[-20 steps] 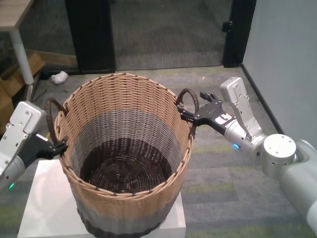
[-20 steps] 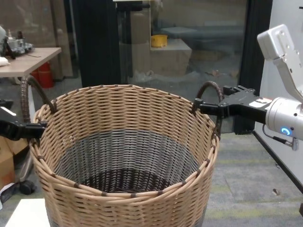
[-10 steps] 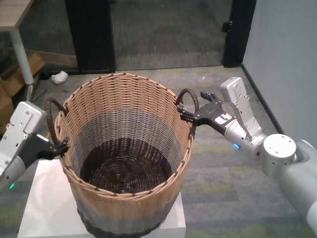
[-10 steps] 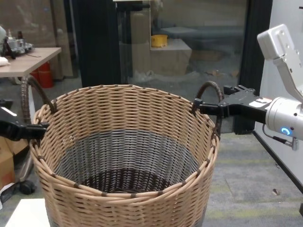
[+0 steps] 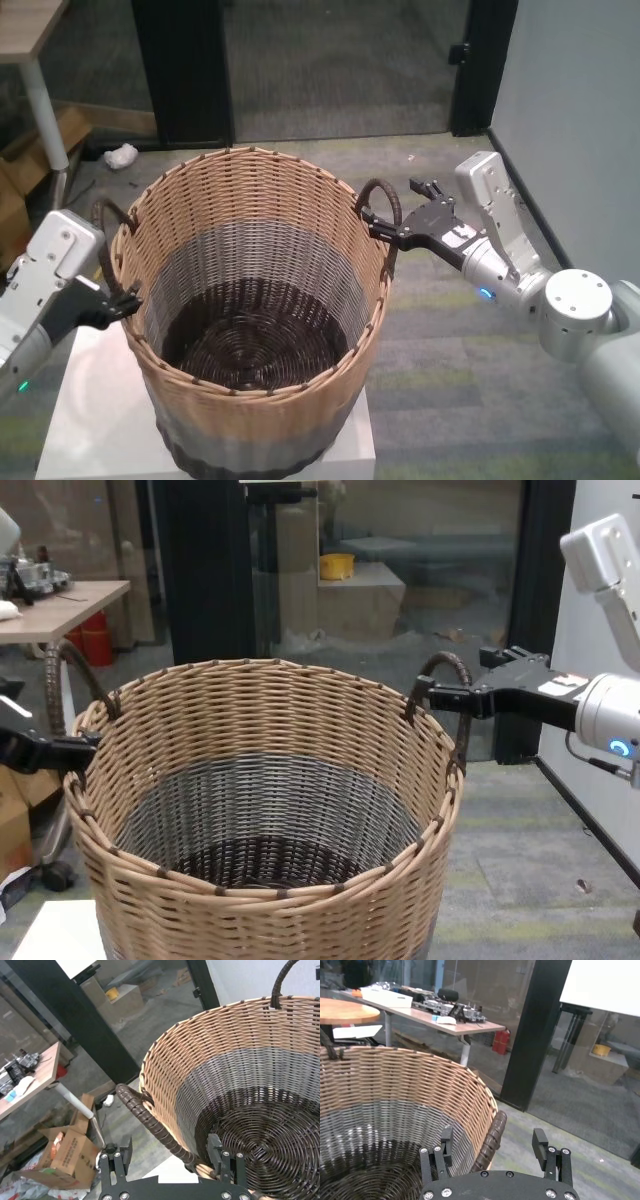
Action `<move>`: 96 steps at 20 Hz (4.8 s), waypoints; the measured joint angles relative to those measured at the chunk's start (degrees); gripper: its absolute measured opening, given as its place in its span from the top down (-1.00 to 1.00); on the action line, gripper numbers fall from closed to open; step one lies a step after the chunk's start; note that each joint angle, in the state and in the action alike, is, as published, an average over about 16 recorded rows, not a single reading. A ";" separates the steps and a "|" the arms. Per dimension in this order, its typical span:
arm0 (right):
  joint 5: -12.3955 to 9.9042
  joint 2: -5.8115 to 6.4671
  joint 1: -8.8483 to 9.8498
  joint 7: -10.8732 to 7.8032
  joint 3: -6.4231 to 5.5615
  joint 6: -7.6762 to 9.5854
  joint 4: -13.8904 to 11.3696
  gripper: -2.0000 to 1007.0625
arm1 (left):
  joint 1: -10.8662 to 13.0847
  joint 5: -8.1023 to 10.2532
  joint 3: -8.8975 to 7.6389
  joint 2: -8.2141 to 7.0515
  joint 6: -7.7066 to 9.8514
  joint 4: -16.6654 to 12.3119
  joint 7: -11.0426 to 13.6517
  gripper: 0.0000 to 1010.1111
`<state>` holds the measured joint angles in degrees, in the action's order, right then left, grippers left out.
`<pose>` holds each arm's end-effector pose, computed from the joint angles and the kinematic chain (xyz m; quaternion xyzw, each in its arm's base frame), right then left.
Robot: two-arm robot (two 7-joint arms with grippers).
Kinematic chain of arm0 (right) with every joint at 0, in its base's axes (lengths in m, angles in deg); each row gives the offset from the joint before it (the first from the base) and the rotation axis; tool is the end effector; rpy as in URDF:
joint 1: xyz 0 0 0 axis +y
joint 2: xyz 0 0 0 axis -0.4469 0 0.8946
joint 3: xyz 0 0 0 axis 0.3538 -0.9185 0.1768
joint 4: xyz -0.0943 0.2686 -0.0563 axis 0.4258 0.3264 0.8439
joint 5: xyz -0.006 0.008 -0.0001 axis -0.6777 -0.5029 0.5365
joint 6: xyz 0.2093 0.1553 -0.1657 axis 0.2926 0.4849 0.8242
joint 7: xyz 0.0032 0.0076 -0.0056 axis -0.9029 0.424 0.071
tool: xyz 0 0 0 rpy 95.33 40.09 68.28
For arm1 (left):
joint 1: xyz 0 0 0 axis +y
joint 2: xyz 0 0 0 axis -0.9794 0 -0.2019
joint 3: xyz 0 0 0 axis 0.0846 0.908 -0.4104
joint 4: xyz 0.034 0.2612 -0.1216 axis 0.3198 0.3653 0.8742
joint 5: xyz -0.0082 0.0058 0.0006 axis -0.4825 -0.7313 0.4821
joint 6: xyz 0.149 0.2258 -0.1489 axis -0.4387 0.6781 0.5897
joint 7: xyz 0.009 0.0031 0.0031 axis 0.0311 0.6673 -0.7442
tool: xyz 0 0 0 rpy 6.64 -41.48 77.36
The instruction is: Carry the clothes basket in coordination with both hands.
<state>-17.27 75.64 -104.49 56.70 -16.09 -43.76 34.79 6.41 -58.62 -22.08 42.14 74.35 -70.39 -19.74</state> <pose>0.5020 -0.0252 -0.2949 -0.0795 -0.0891 -0.4599 0.8799 0.3483 0.0680 -0.2336 0.2347 -0.1291 0.5625 0.7822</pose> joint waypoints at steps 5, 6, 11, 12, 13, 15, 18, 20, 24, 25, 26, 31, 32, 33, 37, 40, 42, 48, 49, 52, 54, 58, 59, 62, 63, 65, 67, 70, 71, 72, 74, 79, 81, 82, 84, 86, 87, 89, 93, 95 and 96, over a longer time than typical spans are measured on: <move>-0.73 1.18 1.83 -0.46 -0.21 1.25 -4.32 -0.99 | 2.02 -1.92 -0.58 0.13 2.95 -4.00 -1.00 -0.98; -0.92 1.38 2.09 -0.54 -0.26 1.41 -5.00 -0.99 | 2.38 -2.29 -0.75 0.18 3.50 -4.72 -1.18 -0.98; -1.89 2.17 2.88 -0.66 -0.53 1.68 -7.61 -0.99 | 3.51 -4.12 -1.65 0.40 5.45 -7.58 -2.08 -0.98; -2.09 2.28 2.95 -0.63 -0.62 1.62 -8.05 -0.99 | 3.57 -4.48 -1.82 0.43 5.56 -8.00 -2.23 -0.98; -2.30 2.39 3.02 -0.57 -0.72 1.54 -8.50 -0.99 | 3.60 -4.82 -2.00 0.46 5.61 -8.39 -2.39 -0.98; -2.72 2.56 3.12 -0.43 -0.94 1.31 -9.35 -0.99 | 3.47 -5.43 -2.32 0.51 5.37 -9.04 -2.56 -0.98; -3.47 2.69 3.33 -0.15 -1.37 0.81 -10.71 -0.99 | 2.87 -6.11 -2.70 0.59 4.47 -9.63 -2.57 -0.98; -4.10 2.69 3.58 0.10 -1.76 0.36 -11.81 -0.99 | 2.21 -6.42 -2.89 0.71 3.40 -9.76 -2.56 -0.98; -5.48 2.52 4.46 0.90 -2.76 -0.54 -14.53 -0.99 | 0.60 -6.77 -3.25 1.20 -0.14 -9.48 -2.88 -0.98; -5.80 2.46 4.69 1.06 -3.00 -0.75 -15.18 -0.99 | 0.19 -6.82 -3.31 1.34 -1.08 -9.35 -2.96 -0.98; -6.12 2.39 4.92 1.20 -3.22 -0.94 -15.79 -0.99 | -0.18 -6.86 -3.35 1.48 -1.95 -9.20 -3.05 -0.98; -7.40 2.06 5.92 1.66 -4.07 -1.69 -18.01 -0.99 | -1.51 -6.94 -3.52 2.19 -5.53 -8.43 -3.58 -0.98; -7.60 2.00 6.08 1.73 -4.21 -1.79 -18.33 -0.99 | -1.67 -6.95 -3.54 2.32 -6.08 -8.30 -3.70 -0.98; -7.76 1.96 6.22 1.80 -4.31 -1.87 -18.60 -0.99 | -1.79 -6.96 -3.57 2.42 -6.55 -8.18 -3.83 -0.98; -8.00 1.87 6.49 1.93 -4.52 -1.97 -19.07 -0.99 | -1.97 -6.95 -3.63 2.65 -7.57 -7.92 -4.05 -0.98; -7.90 1.88 6.39 1.78 -4.43 -1.94 -18.84 -0.99 | -1.89 -6.93 -3.60 2.58 -7.08 -7.97 -3.88 -0.98; -7.82 1.89 6.31 1.70 -4.35 -1.90 -18.66 -0.99 | -1.82 -6.91 -3.58 2.51 -6.70 -8.02 -3.78 -0.98; -7.64 1.92 6.10 1.53 -4.18 -1.82 -18.30 -0.99 | -1.68 -6.87 -3.51 2.38 -5.89 -8.17 -3.59 -0.98; -7.62 1.93 6.08 1.51 -4.16 -1.81 -18.26 -0.99 | -1.66 -6.86 -3.50 2.36 -5.79 -8.19 -3.56 -0.98; -7.58 1.94 6.03 1.47 -4.12 -1.79 -18.16 -0.99 | -1.61 -6.84 -3.48 2.32 -5.55 -8.23 -3.50 -0.98; -7.56 1.95 6.00 1.44 -4.10 -1.77 -18.12 -0.99 | -1.59 -6.83 -3.47 2.31 -5.44 -8.25 -3.48 -0.98; -7.53 1.96 5.96 1.40 -4.06 -1.75 -18.05 -0.99 | -1.57 -6.82 -3.45 2.28 -5.28 -8.28 -3.43 -0.98; -7.52 1.96 5.96 1.40 -4.06 -1.75 -18.04 -0.99 | -1.56 -6.81 -3.45 2.28 -5.24 -8.28 -3.42 -0.98; -7.51 1.97 5.94 1.38 -4.04 -1.74 -18.01 -0.99 | -1.55 -6.81 -3.44 2.26 -5.17 -8.29 -3.40 -0.98; -7.50 1.97 5.93 1.37 -4.03 -1.73 -18.00 -0.99 | -1.55 -6.81 -3.43 2.26 -5.15 -8.30 -3.40 -0.98; -7.49 1.98 5.92 1.37 -4.02 -1.73 -17.99 -0.99 | -1.54 -6.80 -3.43 2.25 -5.12 -8.31 -3.39 -0.98; -7.48 1.99 5.91 1.36 -4.01 -1.73 -17.97 -0.99 | -1.53 -6.80 -3.42 2.24 -5.09 -8.31 -3.38 -0.98; -7.47 1.99 5.90 1.36 -4.00 -1.72 -17.96 -0.99 | -1.52 -6.80 -3.42 2.23 -5.06 -8.33 -3.38 -0.98; -7.46 2.00 5.90 1.36 -4.00 -1.72 -17.95 -0.99 | -1.52 -6.80 -3.42 2.23 -5.05 -8.33 -3.38 -0.98; -7.46 2.00 5.89 1.36 -4.00 -1.72 -17.95 -0.99 | -1.52 -6.80 -3.42 2.22 -5.04 -8.33 -3.37 -0.98; -7.45 2.00 5.89 1.36 -4.00 -1.72 -17.94 -0.99 | -1.51 -6.80 -3.42 2.22 -5.03 -8.34 -3.37 -0.98; -7.44 2.00 5.88 1.36 -3.99 -1.72 -17.92 -0.99 | -1.50 -6.79 -3.42 2.21 -5.01 -8.36 -3.38 -0.98; -7.44 2.00 5.87 1.36 -4.00 -1.72 -17.91 -0.99 | -1.49 -6.79 -3.41 2.21 -5.00 -8.36 -3.38 -0.98; -7.44 2.00 5.87 1.36 -4.00 -1.72 -17.91 -0.99 | -1.49 -6.79 -3.42 2.21 -4.99 -8.36 -3.38 -0.98; -7.44 1.99 5.87 1.36 -3.99 -1.72 -17.90 -0.99 | -1.49 -6.79 -3.41 2.21 -4.98 -8.36 -3.38 -0.98; -7.44 1.99 5.87 1.36 -3.99 -1.72 -17.90 -0.99 | -1.49 -6.79 -3.41 2.21 -4.98 -8.36 -3.38 -0.98; -7.44 1.99 5.87 1.36 -3.99 -1.72 -17.90 -0.99 | -1.49 -6.79 -3.41 2.21 -4.97 -8.36 -3.38 -0.98; -7.44 1.99 5.87 1.36 -3.99 -1.72 -17.90 -0.99 | -1.49 -6.79 -3.41 2.21 -4.97 -8.36 -3.38 -0.98; -7.44 1.99 5.87 1.36 -3.99 -1.72 -17.90 -0.99 | -1.49 -6.79 -3.41 2.21 -4.96 -8.36 -3.38 -0.98; -7.44 1.99 5.87 1.36 -3.99 -1.72 -17.90 -0.99 | -1.49 -6.79 -3.41 2.21 -4.96 -8.36 -3.38 -0.98; -7.44 1.99 5.87 1.36 -3.99 -1.72 -17.90 -0.99 | -1.49 -6.79 -3.41 2.21 -4.96 -8.36 -3.38 -0.98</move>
<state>-24.71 77.63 -98.63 58.05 -20.08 -45.48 16.89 4.92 -65.41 -25.50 44.35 69.40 -78.75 -23.12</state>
